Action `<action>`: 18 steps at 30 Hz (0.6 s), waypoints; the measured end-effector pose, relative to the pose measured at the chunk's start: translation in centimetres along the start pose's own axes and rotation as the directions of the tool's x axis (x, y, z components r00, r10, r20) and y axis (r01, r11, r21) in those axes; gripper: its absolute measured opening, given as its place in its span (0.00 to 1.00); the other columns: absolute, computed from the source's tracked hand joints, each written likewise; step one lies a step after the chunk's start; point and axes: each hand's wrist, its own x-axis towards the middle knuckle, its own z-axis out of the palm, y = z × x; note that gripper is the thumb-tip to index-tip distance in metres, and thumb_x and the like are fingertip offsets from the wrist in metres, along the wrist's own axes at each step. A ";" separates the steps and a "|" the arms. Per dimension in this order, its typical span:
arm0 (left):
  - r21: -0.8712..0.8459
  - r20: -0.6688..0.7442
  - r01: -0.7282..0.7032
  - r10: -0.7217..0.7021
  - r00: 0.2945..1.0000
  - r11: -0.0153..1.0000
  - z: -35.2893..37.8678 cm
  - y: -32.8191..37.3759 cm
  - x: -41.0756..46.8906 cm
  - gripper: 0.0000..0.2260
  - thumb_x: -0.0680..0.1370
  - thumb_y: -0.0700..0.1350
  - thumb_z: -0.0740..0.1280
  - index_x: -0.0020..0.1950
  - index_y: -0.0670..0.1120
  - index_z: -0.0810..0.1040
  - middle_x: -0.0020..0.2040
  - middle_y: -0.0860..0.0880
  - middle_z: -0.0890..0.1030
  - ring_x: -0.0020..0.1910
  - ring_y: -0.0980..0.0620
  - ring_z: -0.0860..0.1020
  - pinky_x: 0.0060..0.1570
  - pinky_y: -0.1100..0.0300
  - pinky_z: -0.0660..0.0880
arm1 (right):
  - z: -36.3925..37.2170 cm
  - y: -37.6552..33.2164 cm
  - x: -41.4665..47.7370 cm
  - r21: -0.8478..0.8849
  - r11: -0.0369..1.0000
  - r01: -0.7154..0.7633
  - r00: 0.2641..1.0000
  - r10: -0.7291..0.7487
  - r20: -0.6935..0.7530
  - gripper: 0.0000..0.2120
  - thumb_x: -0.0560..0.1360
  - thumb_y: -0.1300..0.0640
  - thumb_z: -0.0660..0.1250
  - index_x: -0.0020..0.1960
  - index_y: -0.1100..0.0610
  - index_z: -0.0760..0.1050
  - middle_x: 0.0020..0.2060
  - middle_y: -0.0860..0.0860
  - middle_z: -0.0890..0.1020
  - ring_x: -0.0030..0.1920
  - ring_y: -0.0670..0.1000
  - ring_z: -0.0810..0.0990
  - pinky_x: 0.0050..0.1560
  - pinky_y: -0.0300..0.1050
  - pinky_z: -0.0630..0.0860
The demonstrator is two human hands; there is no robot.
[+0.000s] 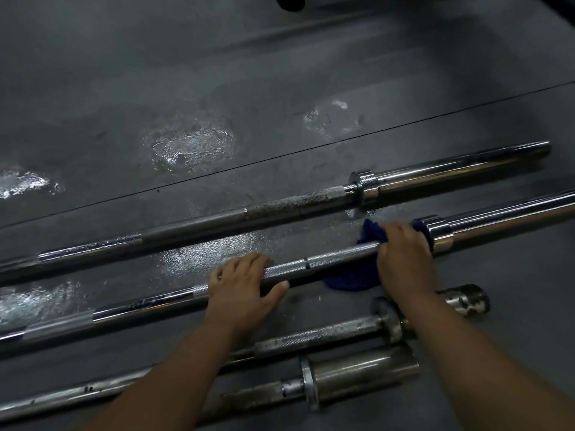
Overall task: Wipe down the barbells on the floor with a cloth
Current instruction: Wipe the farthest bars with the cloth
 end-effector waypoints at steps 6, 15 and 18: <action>0.018 0.009 0.006 -0.006 1.000 1.000 0.2 0.1 -0.5 0.34 0.73 0.74 0.43 0.71 0.60 0.66 0.69 0.57 0.72 0.67 0.52 0.69 0.69 0.48 0.57 | -1.1 -0.4 0.1 -0.038 0.998 -0.045 0.998 0.047 0.046 0.09 0.76 0.62 0.60 0.52 0.60 0.78 0.46 0.56 0.81 0.47 0.57 0.77 0.54 0.51 0.70; -0.098 -0.083 0.016 -0.024 0.996 0.995 1.6 0.6 -4.0 0.27 0.76 0.62 0.49 0.69 0.54 0.73 0.65 0.53 0.78 0.63 0.49 0.74 0.69 0.47 0.59 | -0.8 -12.4 -6.0 0.204 0.968 0.146 0.827 -0.232 0.513 0.21 0.76 0.60 0.61 0.67 0.45 0.73 0.56 0.52 0.80 0.57 0.55 0.75 0.58 0.47 0.72; -0.124 -0.103 -0.034 0.021 0.994 0.992 1.4 0.1 -4.6 0.26 0.75 0.60 0.51 0.70 0.55 0.72 0.67 0.55 0.77 0.65 0.51 0.74 0.71 0.47 0.59 | -2.2 -5.2 -3.0 -0.172 0.975 0.144 0.935 -0.076 0.346 0.11 0.77 0.60 0.62 0.56 0.54 0.78 0.51 0.55 0.82 0.51 0.57 0.78 0.53 0.49 0.74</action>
